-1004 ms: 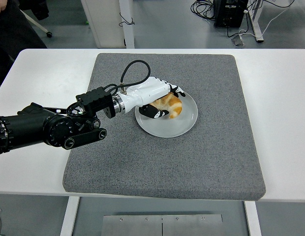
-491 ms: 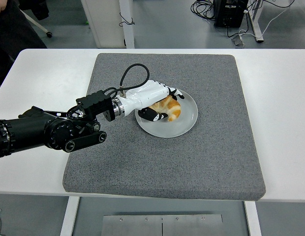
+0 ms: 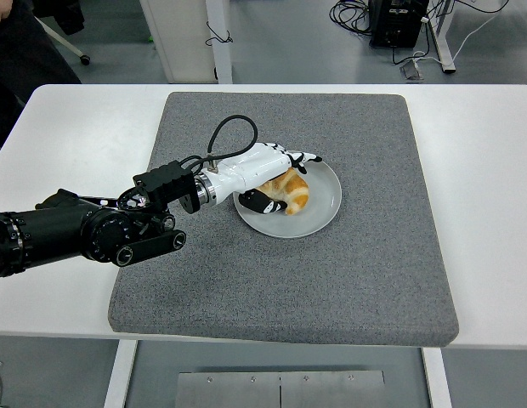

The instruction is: Place the bread on the plate

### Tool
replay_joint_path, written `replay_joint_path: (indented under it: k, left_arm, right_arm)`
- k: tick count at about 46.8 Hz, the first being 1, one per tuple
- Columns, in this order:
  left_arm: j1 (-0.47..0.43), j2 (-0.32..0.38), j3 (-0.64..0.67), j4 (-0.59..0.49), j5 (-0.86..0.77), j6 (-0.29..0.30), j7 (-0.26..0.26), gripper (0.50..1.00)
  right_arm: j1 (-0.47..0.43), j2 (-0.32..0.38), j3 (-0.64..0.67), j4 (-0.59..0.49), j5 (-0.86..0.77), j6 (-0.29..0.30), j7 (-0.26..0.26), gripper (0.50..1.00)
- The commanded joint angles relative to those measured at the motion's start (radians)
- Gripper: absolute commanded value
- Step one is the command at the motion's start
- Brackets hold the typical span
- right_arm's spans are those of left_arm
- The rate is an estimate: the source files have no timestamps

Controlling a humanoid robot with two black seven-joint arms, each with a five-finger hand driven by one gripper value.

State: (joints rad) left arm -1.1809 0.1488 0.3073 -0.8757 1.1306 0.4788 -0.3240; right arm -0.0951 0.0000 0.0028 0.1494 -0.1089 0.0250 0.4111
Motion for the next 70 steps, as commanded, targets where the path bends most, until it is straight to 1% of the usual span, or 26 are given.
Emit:
replay_joint_path:
  k: [1,5,9,13,21,25,29,33,41,43,49,56,61,70]
  left_arm:
    - [0.006,-0.002,0.0,0.0,0.0,0.0,0.0,0.863]
    - [0.006,-0.002,0.0,0.0,-0.011,-0.002,0.0,0.872]
    - [0.004,-0.002,-0.004,0.0,-0.015,-0.011,0.0,0.92]
    - [-0.003,-0.002,-0.005,-0.002,-0.022,-0.012,-0.004,0.952]
    - [-0.013,0.0,-0.013,-0.003,-0.072,-0.014,-0.006,0.958]
    - [-0.019,0.005,-0.014,-0.012,-0.101,-0.026,-0.009,0.96]
    - [-0.026,0.009,-0.02,-0.014,-0.123,-0.051,-0.009,0.961]
    - [-0.031,0.012,-0.065,-0.017,-0.161,-0.083,-0.01,0.961]
    - [-0.033,0.023,-0.192,-0.017,-0.271,-0.212,-0.003,0.968]
    - [-0.033,0.026,-0.224,-0.017,-0.299,-0.233,-0.003,0.971]
    - [-0.033,0.052,-0.286,-0.017,-0.354,-0.281,-0.001,0.972]
    - [-0.028,0.063,-0.341,-0.017,-0.41,-0.339,-0.001,0.972]
    - [-0.016,0.081,-0.378,-0.017,-0.465,-0.35,0.0,0.972]
    - [0.013,0.098,-0.389,-0.005,-0.58,-0.35,-0.004,0.972]
  right_arm:
    - [0.0,0.0,0.0,0.001,0.0,0.0,0.0,1.0]
    - [0.0,0.0,0.0,-0.001,0.0,0.0,0.0,1.0]
    - [0.0,0.0,0.0,0.001,0.0,0.001,0.0,1.0]
    - [0.0,0.0,0.0,0.001,0.0,0.001,0.0,1.0]
    - [0.0,0.0,0.0,0.001,0.0,0.001,0.0,1.0]
    - [0.0,0.0,0.0,0.001,0.0,0.0,0.0,1.0]
    - [0.0,0.0,0.0,0.001,0.0,0.0,0.0,1.0]
    - [0.0,0.0,0.0,0.001,0.0,0.0,0.0,1.0]
    - [0.0,0.0,0.0,0.001,0.0,0.0,0.0,1.0]
    - [0.0,0.0,0.0,-0.001,0.0,0.0,0.0,1.0]
    - [0.0,0.0,-0.001,0.001,0.0,0.0,0.0,1.0]
    - [0.0,0.0,-0.001,-0.001,0.0,0.0,0.0,1.0]
    - [0.0,0.0,0.0,0.001,0.0,0.0,0.0,1.0]
    - [0.0,0.0,0.0,0.001,0.0,0.0,0.0,1.0]
